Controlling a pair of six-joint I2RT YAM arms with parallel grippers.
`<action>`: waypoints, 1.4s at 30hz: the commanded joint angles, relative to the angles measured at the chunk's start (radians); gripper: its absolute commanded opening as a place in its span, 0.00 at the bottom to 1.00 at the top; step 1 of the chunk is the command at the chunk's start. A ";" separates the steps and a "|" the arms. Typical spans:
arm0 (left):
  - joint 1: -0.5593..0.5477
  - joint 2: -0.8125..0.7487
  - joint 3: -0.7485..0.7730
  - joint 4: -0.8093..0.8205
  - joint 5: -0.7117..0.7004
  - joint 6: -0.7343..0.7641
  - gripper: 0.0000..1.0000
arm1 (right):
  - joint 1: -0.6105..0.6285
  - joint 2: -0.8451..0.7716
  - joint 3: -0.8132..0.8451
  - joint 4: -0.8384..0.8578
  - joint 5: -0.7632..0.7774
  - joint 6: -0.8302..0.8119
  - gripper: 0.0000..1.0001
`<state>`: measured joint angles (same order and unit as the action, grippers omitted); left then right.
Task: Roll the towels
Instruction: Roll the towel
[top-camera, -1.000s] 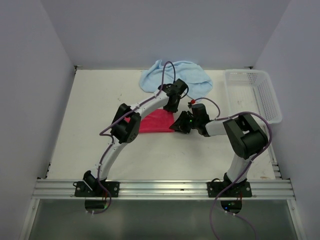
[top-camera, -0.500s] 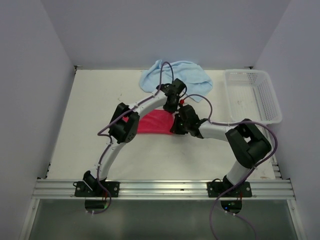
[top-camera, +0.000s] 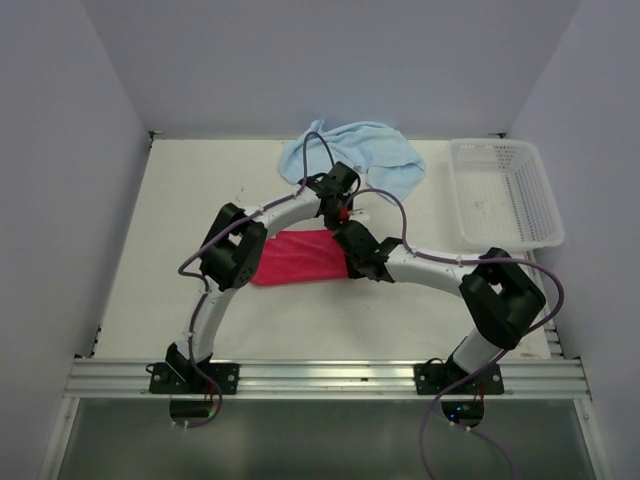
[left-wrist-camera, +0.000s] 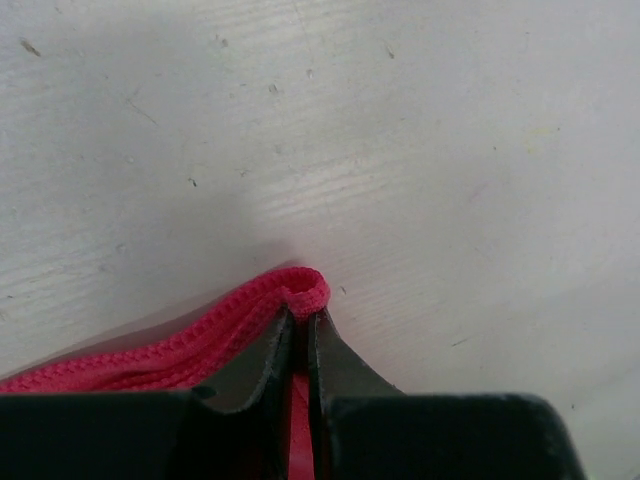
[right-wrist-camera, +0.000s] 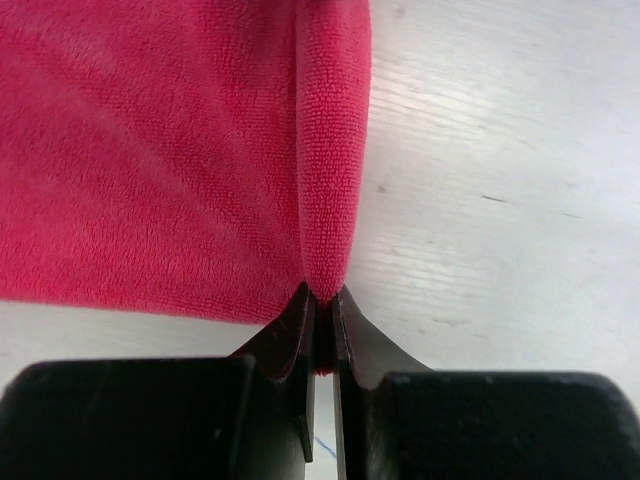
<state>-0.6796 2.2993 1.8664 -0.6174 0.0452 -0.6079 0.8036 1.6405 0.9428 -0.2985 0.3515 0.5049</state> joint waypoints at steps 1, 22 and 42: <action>0.023 -0.096 -0.082 0.228 0.041 -0.070 0.00 | 0.014 -0.071 0.004 -0.172 0.133 -0.040 0.00; 0.025 -0.232 -0.295 0.438 0.021 -0.035 0.00 | 0.078 -0.045 -0.056 -0.105 0.210 -0.077 0.04; 0.048 -0.262 -0.414 0.508 0.016 -0.006 0.00 | 0.080 -0.136 -0.102 -0.007 0.090 -0.023 0.20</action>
<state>-0.6720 2.0960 1.4563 -0.1955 0.1299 -0.6586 0.8753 1.5532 0.8532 -0.2989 0.4824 0.4644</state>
